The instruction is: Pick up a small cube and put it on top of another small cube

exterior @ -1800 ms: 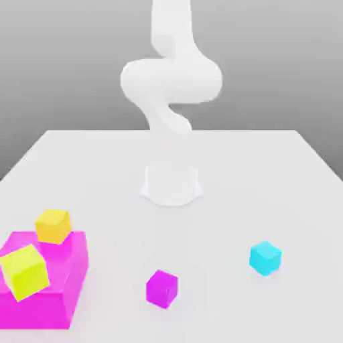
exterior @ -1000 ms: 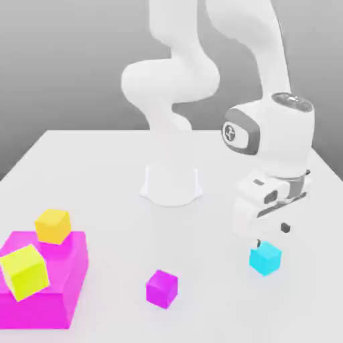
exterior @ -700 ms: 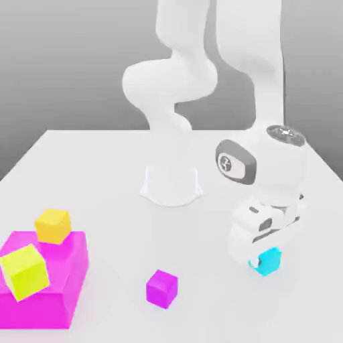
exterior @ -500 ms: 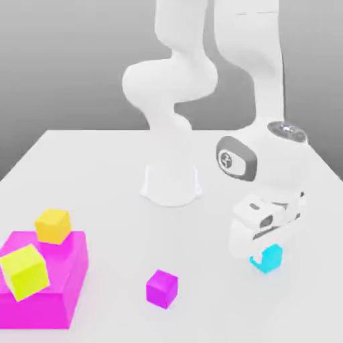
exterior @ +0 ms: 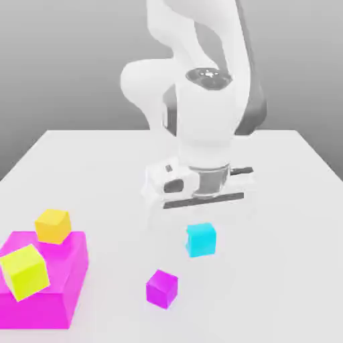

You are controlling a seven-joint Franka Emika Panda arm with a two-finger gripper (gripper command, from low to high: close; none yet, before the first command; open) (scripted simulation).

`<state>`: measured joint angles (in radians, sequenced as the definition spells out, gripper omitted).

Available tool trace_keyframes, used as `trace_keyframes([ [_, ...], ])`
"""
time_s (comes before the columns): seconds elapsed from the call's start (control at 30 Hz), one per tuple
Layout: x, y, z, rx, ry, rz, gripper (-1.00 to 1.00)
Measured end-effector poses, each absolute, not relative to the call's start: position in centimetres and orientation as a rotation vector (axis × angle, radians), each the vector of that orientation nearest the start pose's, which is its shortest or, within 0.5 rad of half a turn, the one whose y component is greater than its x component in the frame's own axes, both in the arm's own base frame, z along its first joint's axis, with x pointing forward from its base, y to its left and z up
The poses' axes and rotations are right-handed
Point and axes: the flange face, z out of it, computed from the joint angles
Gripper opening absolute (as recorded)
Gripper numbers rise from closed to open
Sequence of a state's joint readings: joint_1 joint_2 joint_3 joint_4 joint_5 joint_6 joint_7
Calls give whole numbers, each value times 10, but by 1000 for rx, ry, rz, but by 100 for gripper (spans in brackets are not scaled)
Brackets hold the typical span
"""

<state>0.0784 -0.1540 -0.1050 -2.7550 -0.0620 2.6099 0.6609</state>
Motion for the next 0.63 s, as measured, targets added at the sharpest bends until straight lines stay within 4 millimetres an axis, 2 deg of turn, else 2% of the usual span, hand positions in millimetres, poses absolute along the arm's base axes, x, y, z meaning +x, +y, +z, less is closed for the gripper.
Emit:
trace_keyframes([
  [0.17, 378, -114, 297, -2885, 1268, -15, -100],
  [0.33, 333, -213, 327, -2737, 1542, -3, -100],
  [0.4, 321, -233, 321, -2700, 1596, 1, -100],
  [0.5, 317, -238, 289, -2689, 1611, 2, -100],
  [0.53, 316, -239, 277, -2690, 1615, 1, 100],
  [0.63, 316, -239, 277, -2690, 1615, 1, 100],
])
